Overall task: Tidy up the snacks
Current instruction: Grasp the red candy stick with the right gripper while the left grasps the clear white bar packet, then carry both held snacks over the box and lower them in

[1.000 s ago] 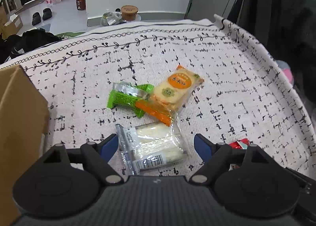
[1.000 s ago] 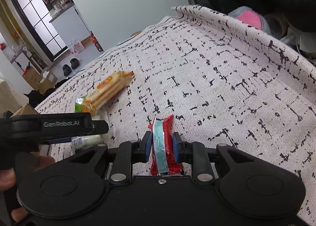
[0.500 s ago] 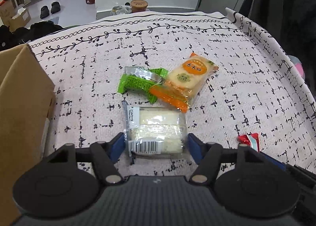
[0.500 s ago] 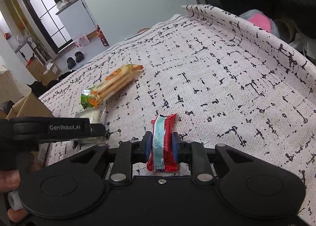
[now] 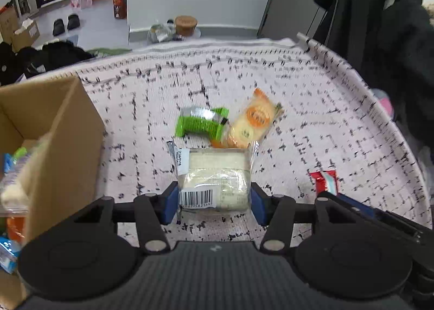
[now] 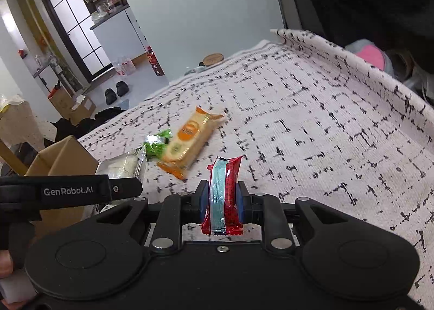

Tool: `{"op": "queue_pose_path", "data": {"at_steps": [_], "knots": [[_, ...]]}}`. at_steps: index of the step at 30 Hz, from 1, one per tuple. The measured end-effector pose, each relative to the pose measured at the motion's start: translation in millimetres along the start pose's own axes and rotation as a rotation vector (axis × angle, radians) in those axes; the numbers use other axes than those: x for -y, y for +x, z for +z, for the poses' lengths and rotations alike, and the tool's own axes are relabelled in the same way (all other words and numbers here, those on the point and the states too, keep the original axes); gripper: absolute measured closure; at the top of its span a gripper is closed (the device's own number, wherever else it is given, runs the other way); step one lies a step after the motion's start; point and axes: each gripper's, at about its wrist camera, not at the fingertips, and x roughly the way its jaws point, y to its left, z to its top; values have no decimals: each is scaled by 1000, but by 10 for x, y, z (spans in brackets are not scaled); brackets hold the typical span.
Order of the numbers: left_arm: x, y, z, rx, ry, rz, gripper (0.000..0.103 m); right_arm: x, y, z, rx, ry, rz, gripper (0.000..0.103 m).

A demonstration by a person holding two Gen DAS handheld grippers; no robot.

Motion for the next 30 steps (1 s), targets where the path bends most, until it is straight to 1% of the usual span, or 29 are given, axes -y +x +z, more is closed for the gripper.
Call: {"op": "queue_pose_path", "data": {"at_steps": [10, 16, 24, 30], "knots": [[-120, -314, -9, 38, 0, -35, 50, -308, -183, 102, 51, -25, 16, 82], [-237, -517, -4, 75, -12, -44, 50, -502, -280, 170, 85, -35, 24, 82], [-408, -831, 95, 151, -5, -34, 50, -795, -365, 250, 120, -56, 50, 82], [-551, -999, 106, 170, -19, -28, 50, -1022, -393, 270, 133, -80, 80, 82]]}}
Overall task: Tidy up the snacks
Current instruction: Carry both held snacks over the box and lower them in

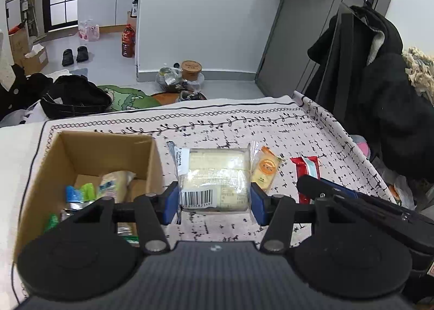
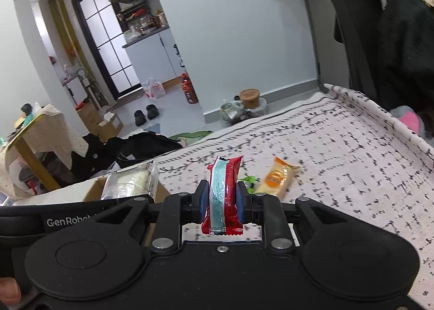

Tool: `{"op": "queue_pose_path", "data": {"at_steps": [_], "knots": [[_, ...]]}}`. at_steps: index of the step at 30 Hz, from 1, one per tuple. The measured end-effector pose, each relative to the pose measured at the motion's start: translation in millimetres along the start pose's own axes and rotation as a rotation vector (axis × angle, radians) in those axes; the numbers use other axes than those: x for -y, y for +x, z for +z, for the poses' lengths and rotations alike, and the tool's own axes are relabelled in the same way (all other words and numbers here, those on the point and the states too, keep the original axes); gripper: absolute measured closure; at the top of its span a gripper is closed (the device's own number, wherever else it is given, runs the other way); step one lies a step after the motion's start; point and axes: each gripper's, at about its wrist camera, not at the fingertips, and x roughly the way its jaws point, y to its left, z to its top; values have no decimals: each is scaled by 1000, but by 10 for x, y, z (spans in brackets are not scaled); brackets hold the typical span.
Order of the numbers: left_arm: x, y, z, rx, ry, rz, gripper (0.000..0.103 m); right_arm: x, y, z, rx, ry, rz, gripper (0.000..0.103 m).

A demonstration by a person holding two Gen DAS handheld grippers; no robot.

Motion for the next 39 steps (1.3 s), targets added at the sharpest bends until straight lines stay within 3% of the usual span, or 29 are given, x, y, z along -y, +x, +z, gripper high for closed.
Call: {"op": "queue_pose_path", "data": {"at_steps": [18, 33, 39], "knots": [[-634, -349, -24, 51, -91, 52, 50, -657, 105, -67, -8, -77, 76, 82], [-1274, -275, -110, 2, -169, 113, 49, -1070, 353, -185, -62, -97, 120, 82], [-1417, -200, -154, -26, -203, 126, 43, -1185, 431, -174, -58, -118, 122, 82]]}}
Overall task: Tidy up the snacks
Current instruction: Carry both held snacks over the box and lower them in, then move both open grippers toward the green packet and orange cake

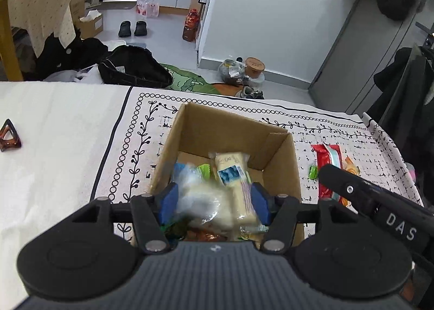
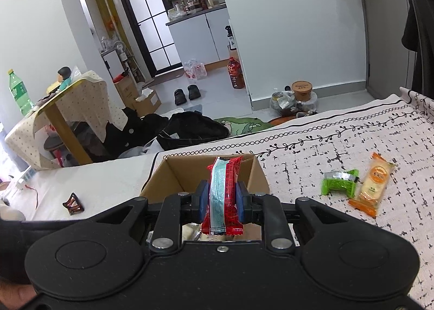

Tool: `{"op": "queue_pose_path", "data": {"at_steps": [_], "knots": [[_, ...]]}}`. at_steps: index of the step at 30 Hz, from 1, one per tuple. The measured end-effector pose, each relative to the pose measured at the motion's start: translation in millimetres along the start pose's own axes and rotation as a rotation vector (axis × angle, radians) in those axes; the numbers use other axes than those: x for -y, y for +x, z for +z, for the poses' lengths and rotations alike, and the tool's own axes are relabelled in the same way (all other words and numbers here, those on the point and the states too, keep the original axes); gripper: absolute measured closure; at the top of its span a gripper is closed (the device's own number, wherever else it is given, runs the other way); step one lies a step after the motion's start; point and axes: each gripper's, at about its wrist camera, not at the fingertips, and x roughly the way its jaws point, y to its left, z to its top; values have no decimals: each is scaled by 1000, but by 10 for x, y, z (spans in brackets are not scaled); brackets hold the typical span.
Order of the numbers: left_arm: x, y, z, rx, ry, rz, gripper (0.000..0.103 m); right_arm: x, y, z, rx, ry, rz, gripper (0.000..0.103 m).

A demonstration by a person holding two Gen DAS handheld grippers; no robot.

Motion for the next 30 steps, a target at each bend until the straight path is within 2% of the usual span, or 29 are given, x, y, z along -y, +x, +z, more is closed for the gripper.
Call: {"op": "queue_pose_path", "data": {"at_steps": [3, 9, 11, 13, 14, 23, 30], "knots": [[-51, -19, -7, 5, -13, 12, 37, -31, 68, 45, 3, -3, -1, 82], [-105, -92, 12, 13, -22, 19, 35, -43, 196, 130, 6, 47, 14, 81], [-116, -107, 20, 23, -24, 23, 35, -35, 214, 143, 12, 60, -8, 73], [-132, -109, 30, 26, -30, 32, 34, -12, 214, 150, 16, 75, -29, 41], [-134, -111, 33, 27, -33, 34, 34, 19, 176, 144, 32, 83, -26, 40], [-64, -68, 56, 7, -20, 39, 25, 305, 47, 79, 2, 105, -44, 40], [120, -43, 64, 19, 3, 55, 20, 498, -74, 59, -4, 102, -68, 35]]}}
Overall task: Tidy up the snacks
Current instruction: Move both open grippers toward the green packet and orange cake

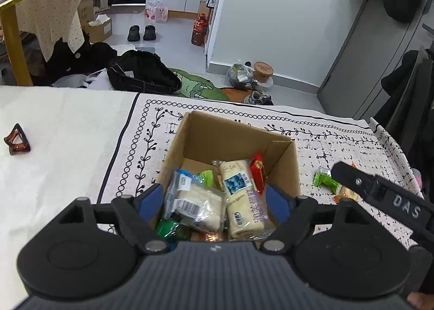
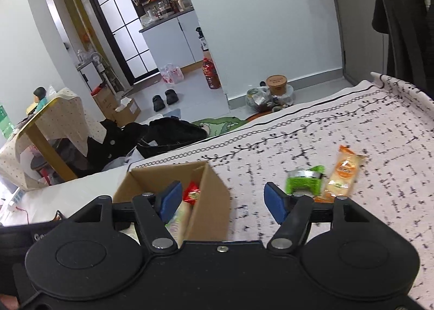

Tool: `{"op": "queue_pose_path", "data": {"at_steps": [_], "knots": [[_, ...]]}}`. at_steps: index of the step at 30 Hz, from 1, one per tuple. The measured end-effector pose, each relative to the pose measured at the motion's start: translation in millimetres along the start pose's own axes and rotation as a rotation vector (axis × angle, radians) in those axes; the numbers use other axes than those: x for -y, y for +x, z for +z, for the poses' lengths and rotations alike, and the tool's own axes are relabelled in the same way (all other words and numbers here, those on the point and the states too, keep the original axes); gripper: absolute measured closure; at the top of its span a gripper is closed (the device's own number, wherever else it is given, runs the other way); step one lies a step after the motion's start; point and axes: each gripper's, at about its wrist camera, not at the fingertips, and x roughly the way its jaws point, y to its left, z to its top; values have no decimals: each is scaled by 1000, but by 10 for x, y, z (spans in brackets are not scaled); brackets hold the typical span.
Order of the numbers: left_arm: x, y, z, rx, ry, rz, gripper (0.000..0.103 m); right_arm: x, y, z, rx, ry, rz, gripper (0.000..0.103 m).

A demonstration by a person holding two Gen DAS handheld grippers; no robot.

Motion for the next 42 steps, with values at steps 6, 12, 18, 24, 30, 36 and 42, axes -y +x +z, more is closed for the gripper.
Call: {"op": "queue_pose_path", "data": {"at_steps": [6, 12, 18, 24, 30, 36, 42], "knots": [[275, 17, 2, 15, 41, -10, 17, 236, -94, 24, 4, 6, -38, 20], [559, 75, -30, 16, 90, -20, 10, 513, -178, 56, 1, 25, -66, 12], [792, 161, -23, 13, 104, -38, 6, 802, -190, 68, -9, 36, -86, 12], [1008, 240, -19, 9, 111, -64, 7, 1043, -115, 82, -26, 77, -103, 16], [1216, 333, 29, 23, 124, -84, 7, 1195, 31, 102, -34, 139, -131, 19], [1428, 482, 68, 22, 149, -91, 8, 1300, 250, 105, -56, 160, -131, 20], [1573, 696, 40, -1, 158, -89, 14, 1415, 484, 107, -81, 177, -144, 21]]}}
